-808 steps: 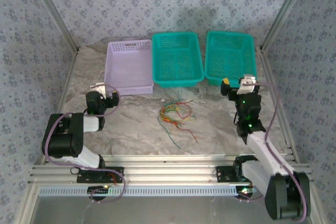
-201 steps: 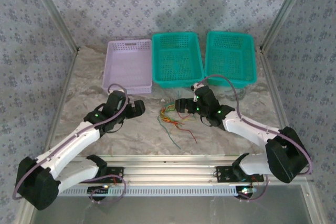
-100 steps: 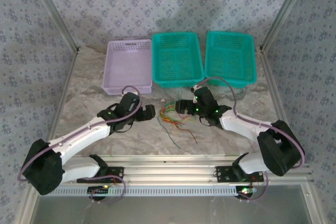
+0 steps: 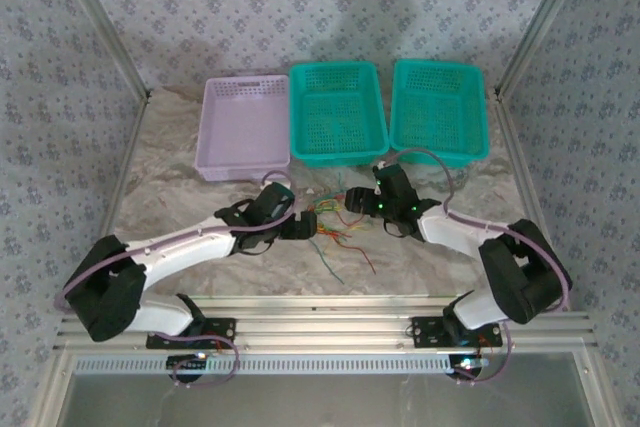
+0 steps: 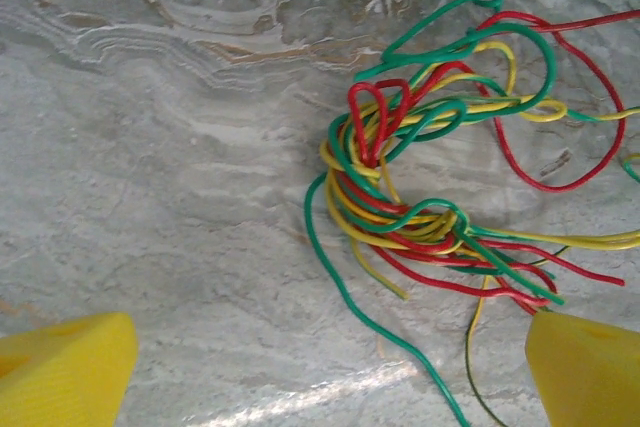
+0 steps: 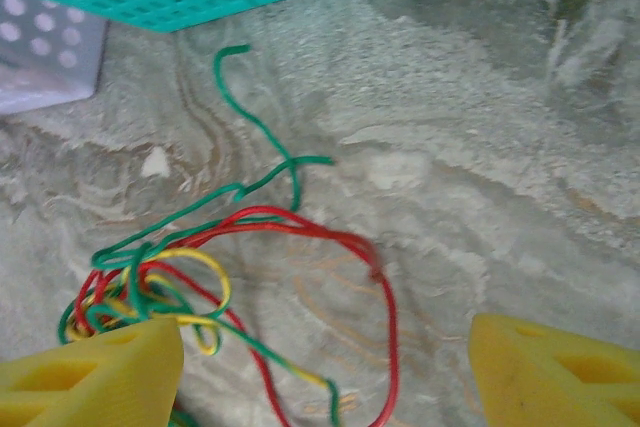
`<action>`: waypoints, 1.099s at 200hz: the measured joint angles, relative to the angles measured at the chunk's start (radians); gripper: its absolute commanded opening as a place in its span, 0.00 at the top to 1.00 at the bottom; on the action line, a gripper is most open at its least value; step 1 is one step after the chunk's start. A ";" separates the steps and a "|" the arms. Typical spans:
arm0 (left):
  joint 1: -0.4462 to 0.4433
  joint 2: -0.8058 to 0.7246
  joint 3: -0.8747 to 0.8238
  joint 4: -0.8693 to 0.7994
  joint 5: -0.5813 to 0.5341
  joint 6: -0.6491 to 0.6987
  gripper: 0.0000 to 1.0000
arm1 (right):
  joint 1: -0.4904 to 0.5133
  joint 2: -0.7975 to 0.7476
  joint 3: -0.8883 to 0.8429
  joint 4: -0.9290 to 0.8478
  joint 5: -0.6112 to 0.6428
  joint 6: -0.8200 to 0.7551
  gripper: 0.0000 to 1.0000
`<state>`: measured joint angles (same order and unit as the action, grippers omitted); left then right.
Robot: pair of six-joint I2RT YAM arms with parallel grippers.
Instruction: Untangle the cables
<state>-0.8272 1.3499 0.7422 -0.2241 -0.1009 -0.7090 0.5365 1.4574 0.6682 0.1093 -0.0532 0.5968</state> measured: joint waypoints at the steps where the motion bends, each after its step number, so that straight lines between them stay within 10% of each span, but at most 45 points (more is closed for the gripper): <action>1: 0.000 0.000 0.000 0.000 0.000 0.000 0.00 | -0.001 0.001 0.000 0.000 0.000 0.000 0.25; 220: -0.015 0.233 0.069 0.084 0.004 0.001 0.00 | -0.011 0.217 0.113 0.119 -0.026 -0.023 0.85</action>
<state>-0.8425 1.5829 0.8108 -0.1402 -0.0967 -0.7082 0.5259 1.6749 0.7807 0.2283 -0.0792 0.5743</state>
